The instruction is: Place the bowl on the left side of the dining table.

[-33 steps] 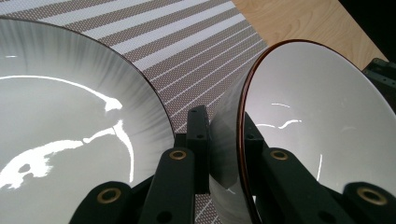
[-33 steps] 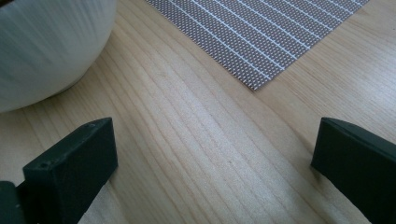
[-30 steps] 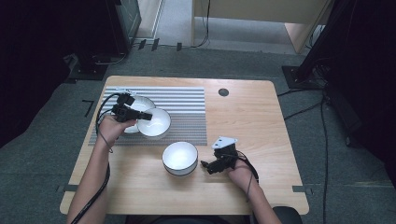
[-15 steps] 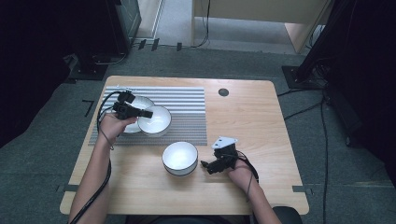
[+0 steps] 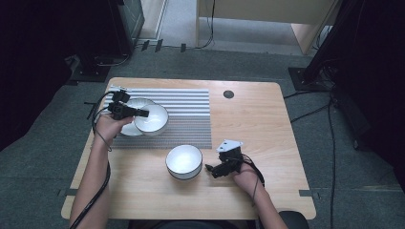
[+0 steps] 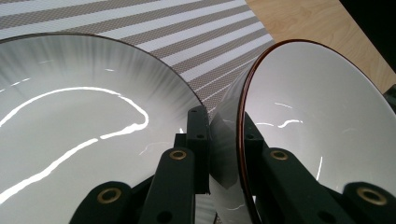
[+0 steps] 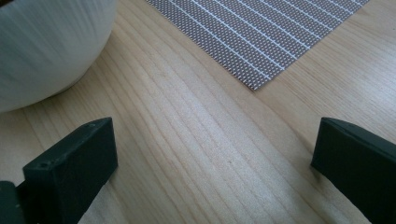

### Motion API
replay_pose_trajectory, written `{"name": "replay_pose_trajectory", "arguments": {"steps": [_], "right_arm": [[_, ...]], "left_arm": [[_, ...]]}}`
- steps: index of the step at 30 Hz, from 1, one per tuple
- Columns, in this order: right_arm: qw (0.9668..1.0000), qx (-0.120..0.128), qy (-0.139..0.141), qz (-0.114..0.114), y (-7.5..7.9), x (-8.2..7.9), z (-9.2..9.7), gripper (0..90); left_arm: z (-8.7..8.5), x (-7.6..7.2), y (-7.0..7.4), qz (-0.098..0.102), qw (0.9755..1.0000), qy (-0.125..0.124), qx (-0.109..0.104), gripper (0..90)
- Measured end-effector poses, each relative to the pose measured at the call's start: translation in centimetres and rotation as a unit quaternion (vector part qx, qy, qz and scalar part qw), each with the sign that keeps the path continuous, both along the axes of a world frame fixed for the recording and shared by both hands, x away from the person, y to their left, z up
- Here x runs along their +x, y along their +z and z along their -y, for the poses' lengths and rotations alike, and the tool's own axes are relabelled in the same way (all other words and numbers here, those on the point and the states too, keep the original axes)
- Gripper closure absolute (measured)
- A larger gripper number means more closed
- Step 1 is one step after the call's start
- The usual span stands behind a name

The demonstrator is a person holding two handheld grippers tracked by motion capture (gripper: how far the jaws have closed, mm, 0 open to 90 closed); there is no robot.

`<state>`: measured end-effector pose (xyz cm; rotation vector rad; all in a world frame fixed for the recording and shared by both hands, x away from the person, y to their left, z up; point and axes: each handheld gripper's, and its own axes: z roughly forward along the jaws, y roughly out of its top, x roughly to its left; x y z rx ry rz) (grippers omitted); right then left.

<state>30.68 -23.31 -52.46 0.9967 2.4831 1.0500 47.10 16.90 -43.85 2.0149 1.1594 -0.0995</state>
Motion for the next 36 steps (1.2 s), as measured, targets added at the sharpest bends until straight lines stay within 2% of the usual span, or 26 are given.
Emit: {"name": "replay_pose_trajectory", "arguments": {"steps": [16,21,33,36], "right_arm": [[1.0000,0.000,-0.003,-0.001,0.0,0.0,-0.1,0.0],[1.0000,0.000,-0.006,-0.001,0.0,0.0,-0.2,0.0],[0.9999,0.001,-0.017,0.001,0.0,-0.1,-0.4,0.0],[0.9999,0.000,-0.017,0.002,0.0,-0.1,-0.4,0.0]], "left_arm": [[-2.6,0.1,0.5,0.009,0.9990,0.042,0.007,80.9],[-3.3,0.2,0.6,0.013,0.9985,0.054,0.004,81.0],[-4.6,1.0,-0.3,0.008,0.9963,0.085,0.015,81.1],[-4.7,1.1,-0.4,0.009,0.9962,0.084,0.020,81.0]]}}
